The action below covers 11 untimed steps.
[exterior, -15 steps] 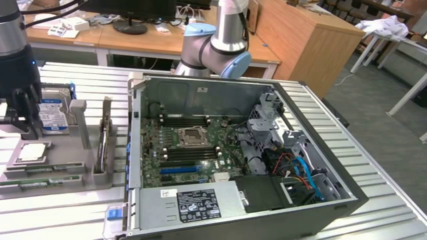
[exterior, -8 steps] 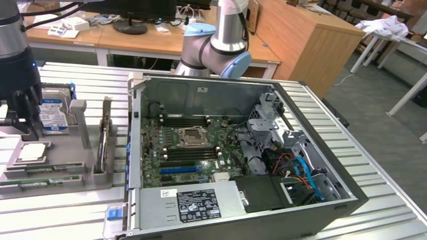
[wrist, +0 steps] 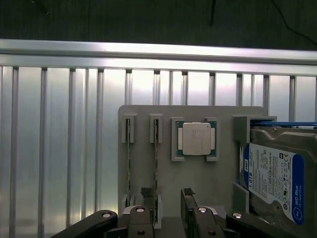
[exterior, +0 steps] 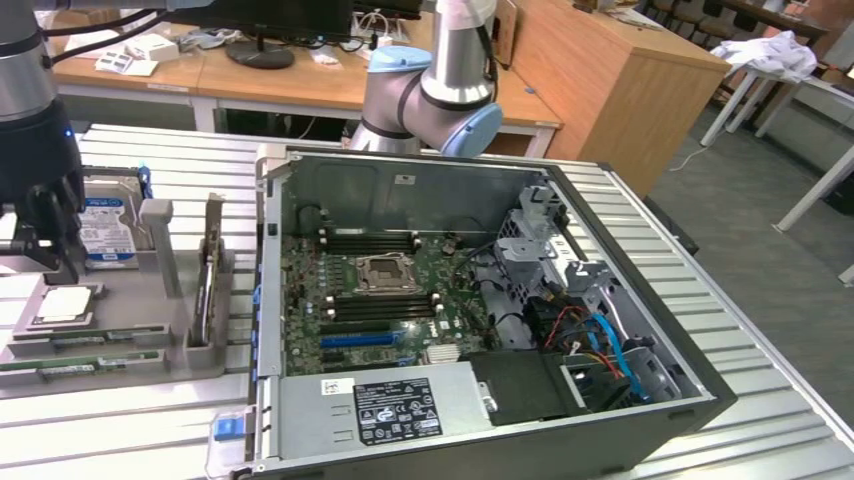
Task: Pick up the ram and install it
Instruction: 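Pick up the ram and move it above insertion slot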
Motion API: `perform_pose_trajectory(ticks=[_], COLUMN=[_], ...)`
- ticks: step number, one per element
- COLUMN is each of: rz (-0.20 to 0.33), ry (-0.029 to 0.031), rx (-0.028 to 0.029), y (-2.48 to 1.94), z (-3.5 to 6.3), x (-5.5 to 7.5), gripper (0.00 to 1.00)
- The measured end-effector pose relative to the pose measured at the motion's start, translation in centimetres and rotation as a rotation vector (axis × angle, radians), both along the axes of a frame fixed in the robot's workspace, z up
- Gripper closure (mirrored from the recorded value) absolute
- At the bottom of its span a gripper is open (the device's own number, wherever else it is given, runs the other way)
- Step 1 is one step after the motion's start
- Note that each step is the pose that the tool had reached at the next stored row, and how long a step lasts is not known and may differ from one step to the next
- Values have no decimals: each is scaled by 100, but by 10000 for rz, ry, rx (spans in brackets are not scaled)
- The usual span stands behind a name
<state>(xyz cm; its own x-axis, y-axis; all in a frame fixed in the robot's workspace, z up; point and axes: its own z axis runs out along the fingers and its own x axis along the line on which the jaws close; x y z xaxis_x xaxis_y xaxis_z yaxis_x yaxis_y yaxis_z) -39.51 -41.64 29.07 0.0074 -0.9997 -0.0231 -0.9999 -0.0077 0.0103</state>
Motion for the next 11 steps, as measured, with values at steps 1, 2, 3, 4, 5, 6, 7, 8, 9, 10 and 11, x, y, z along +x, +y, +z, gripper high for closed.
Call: perform_pose_trajectory(ticks=[1,2,3,4,5,6,7,8,9,10,11], rz=[0,0,0,0,0,1,0,0,0,0,0], ry=[-3,-5,-7,-9,-10,-11,-11,-12,-13,-14,-15], rx=[0,1,0,0,0,0,0,0,0,1,1], y=[0,0,0,0,0,-1,-1,-1,-1,-1,-1], z=[-4,-9,-12,-16,-20,-23,-27,-30,-34,-38,-43], x=[-1,-1,-2,-3,-3,-3,-4,-4,-4,-5,-5], gripper=[64,64,64,64,64,64,64,64,64,64,64])
